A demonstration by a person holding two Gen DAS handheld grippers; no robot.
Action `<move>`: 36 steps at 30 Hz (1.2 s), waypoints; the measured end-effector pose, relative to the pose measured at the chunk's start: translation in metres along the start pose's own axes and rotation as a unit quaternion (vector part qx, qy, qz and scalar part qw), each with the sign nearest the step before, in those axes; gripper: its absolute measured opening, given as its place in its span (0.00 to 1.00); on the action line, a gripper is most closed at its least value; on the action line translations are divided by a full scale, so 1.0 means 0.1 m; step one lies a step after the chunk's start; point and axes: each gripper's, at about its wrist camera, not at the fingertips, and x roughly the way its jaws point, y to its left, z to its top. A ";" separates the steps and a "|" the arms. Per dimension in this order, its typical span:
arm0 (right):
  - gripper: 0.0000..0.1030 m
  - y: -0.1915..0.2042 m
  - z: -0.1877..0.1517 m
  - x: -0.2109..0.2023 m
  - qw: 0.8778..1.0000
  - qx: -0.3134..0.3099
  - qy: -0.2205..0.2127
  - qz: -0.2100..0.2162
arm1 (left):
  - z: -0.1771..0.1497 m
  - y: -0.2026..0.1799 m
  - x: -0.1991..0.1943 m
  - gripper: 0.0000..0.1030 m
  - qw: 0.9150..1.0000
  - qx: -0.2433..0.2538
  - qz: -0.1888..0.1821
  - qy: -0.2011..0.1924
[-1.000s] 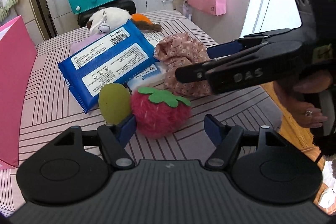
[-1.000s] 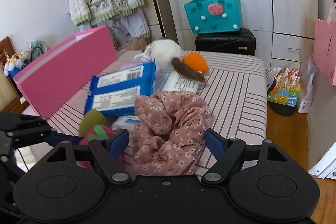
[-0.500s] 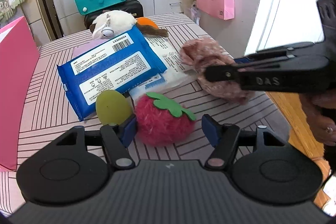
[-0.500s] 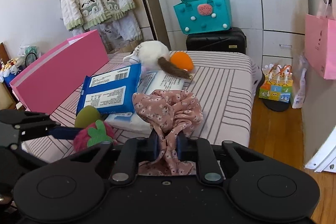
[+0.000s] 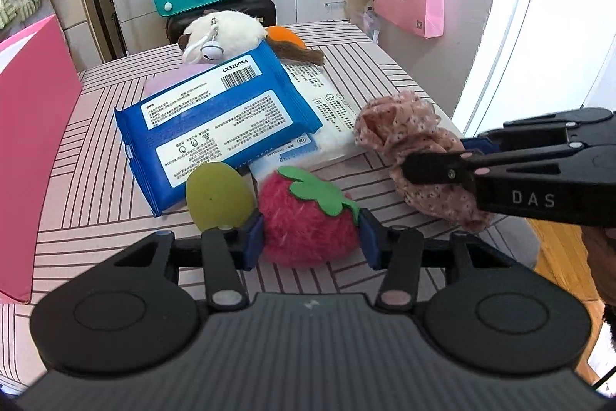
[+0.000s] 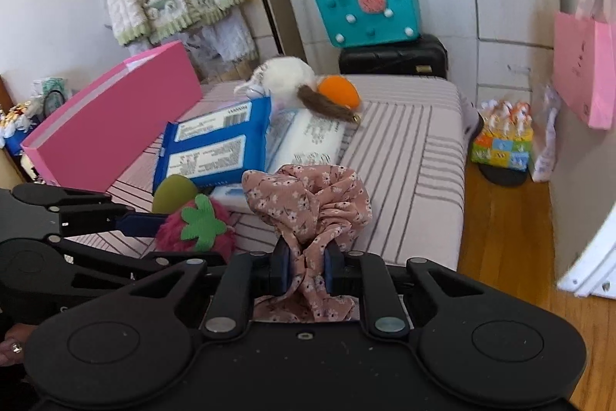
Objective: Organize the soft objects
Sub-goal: 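Carry the strawberry plush and scrunchie together toward the pink shoebox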
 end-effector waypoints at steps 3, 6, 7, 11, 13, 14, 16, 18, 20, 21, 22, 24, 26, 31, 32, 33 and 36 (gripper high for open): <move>0.19 -0.01 0.00 0.01 1.000 0.019 0.017 -0.006 | 0.02 0.03 -0.02 0.46 1.000 -0.005 -0.007 0.002; 0.19 0.03 0.00 0.00 0.999 0.025 0.028 -0.009 | 0.04 0.06 -0.04 0.46 1.000 -0.010 -0.021 0.012; 0.19 0.04 -0.01 -0.01 0.999 0.027 0.031 -0.006 | 0.04 0.07 -0.05 0.46 0.999 -0.011 -0.026 0.015; 0.19 0.09 0.00 -0.06 0.998 0.036 0.042 0.006 | 0.06 0.10 -0.11 0.46 0.998 -0.006 -0.053 0.021; 0.19 0.13 0.01 -0.10 0.998 0.038 0.044 0.008 | 0.07 0.12 -0.15 0.46 0.998 -0.003 -0.067 0.023; 0.19 0.15 0.02 -0.12 0.998 0.036 0.047 0.010 | 0.07 0.13 -0.17 0.46 0.997 -0.001 -0.072 0.025; 0.19 0.19 0.03 -0.16 0.998 0.038 0.051 0.012 | 0.08 0.15 -0.21 0.46 0.996 0.001 -0.087 0.032; 0.19 0.22 0.06 -0.20 0.998 0.038 0.057 0.016 | 0.08 0.18 -0.24 0.46 0.994 0.002 -0.099 0.039; 0.19 0.28 0.07 -0.23 0.997 0.032 0.061 0.015 | 0.08 0.20 -0.29 0.46 0.993 0.006 -0.107 0.044; 0.19 0.32 0.08 -0.25 0.998 0.028 0.063 0.015 | 0.08 0.22 -0.32 0.46 0.993 0.007 -0.110 0.046; 0.19 0.35 0.09 -0.27 0.997 0.026 0.064 0.018 | 0.08 0.25 -0.35 0.46 0.992 0.007 -0.116 0.050; 0.20 0.42 0.10 -0.31 0.997 0.025 0.072 0.027 | 0.07 0.30 -0.41 0.46 0.990 0.005 -0.125 0.057; 0.20 0.50 0.13 -0.34 0.996 0.022 0.078 0.032 | 0.06 0.36 -0.49 0.46 0.990 0.005 -0.126 0.064; 0.20 0.73 0.19 -0.45 0.995 0.010 0.082 0.049 | 0.04 0.56 -0.76 0.46 0.990 -0.003 -0.127 0.066; 0.20 0.78 0.21 -0.48 0.995 0.005 0.081 0.050 | 0.03 0.61 -0.82 0.46 0.990 -0.005 -0.128 0.065; 0.20 0.84 0.23 -0.50 0.995 -0.001 0.079 0.053 | 0.03 0.66 -0.88 0.46 0.989 -0.008 -0.129 0.066; 0.20 1.00 0.29 -0.55 0.995 -0.009 0.082 0.064 | 0.01 0.81 -1.06 0.46 0.986 -0.018 -0.142 0.079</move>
